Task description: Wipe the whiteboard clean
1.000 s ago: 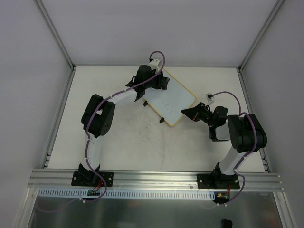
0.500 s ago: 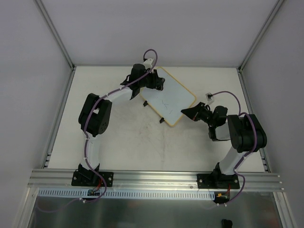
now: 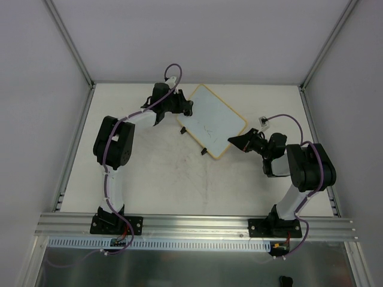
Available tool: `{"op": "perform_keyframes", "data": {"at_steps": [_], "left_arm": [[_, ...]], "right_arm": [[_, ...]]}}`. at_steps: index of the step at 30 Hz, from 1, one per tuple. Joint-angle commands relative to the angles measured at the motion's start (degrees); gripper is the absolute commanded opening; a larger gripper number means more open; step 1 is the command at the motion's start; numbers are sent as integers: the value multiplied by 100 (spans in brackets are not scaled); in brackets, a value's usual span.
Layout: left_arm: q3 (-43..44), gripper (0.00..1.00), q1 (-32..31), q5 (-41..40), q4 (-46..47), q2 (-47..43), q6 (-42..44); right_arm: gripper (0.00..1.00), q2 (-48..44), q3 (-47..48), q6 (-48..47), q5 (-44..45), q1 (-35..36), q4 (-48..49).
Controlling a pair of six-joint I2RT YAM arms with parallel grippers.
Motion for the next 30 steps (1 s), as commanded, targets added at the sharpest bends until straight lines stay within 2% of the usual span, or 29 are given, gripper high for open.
{"op": "perform_keyframes", "data": {"at_steps": [1, 8, 13, 19, 26, 30], "left_arm": [[-185, 0, 87, -285, -502, -156, -249], [-888, 0, 43, -505, -661, -500, -715], [-1012, 0, 34, -444, -626, -456, -795], [-740, 0, -97, -418, -670, -333, -663], [-37, 0, -405, -242, -705, -148, -602], [-27, 0, -686, -478, -828, -201, -531]], "right_arm": [[0, 43, 137, -259, -170, 1, 1298], [0, 43, 128, -250, -162, 1, 1306], [0, 34, 119, -250, -170, 1, 1298], [0, 34, 128, -250, -179, 1, 1298], [0, 43, 137, -250, -188, 28, 1298], [0, 34, 137, -259, -188, 36, 1298]]}}
